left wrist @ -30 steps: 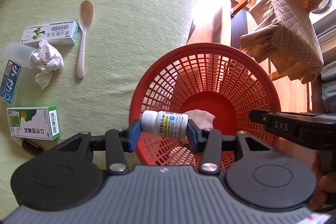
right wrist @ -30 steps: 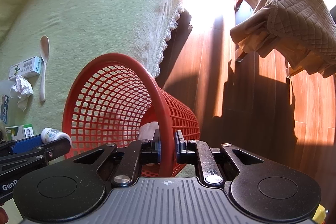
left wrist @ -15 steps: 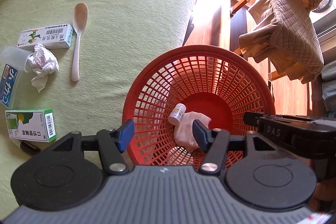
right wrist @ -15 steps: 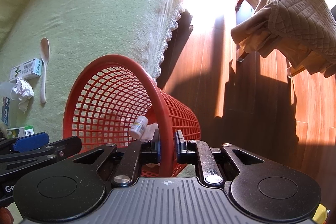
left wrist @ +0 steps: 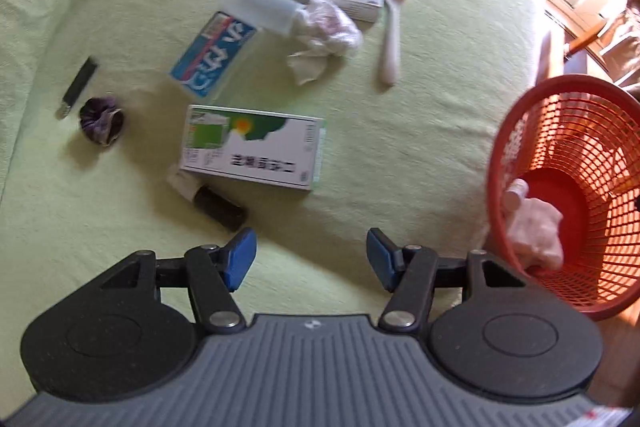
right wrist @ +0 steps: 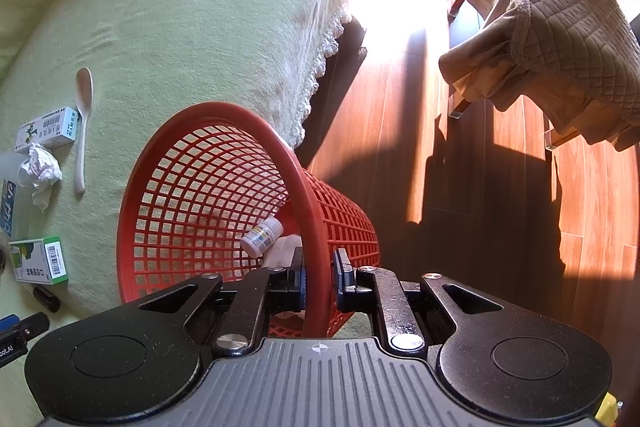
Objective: Organize objects
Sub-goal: 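Grasp the green-and-white medicine box with the left gripper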
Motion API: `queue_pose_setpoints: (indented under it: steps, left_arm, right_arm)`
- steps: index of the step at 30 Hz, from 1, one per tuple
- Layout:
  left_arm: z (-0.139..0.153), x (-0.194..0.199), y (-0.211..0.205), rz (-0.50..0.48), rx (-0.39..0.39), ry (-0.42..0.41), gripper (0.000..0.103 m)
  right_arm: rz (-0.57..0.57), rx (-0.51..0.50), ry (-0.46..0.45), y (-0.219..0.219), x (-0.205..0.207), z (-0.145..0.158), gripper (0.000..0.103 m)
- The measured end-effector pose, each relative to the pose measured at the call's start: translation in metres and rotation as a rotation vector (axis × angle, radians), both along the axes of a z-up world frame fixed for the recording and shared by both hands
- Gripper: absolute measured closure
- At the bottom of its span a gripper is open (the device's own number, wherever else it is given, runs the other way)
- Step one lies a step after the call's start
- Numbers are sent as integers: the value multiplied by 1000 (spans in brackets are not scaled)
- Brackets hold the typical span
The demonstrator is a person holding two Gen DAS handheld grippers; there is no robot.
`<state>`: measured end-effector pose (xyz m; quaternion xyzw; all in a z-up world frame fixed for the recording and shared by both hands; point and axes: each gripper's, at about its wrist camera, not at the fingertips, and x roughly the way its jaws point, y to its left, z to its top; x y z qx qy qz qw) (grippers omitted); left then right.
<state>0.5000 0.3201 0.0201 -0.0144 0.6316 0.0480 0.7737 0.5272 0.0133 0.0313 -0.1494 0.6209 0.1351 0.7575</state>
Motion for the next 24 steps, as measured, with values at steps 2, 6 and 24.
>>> queue_pose_setpoints:
  steps: [2, 6, 24]
  left_arm:
    - [-3, -1, 18, 6, 22, -25, 34]
    - [-5, 7, 41, -44, 50, -95, 18]
    - [-44, 45, 84, 689, -208, -54, 18]
  right_arm:
    - [-1, -2, -2, 1, 0, 0, 93]
    - [-2, -6, -5, 2, -1, 0, 93]
    - [-6, -21, -23, 8, -4, 3, 93]
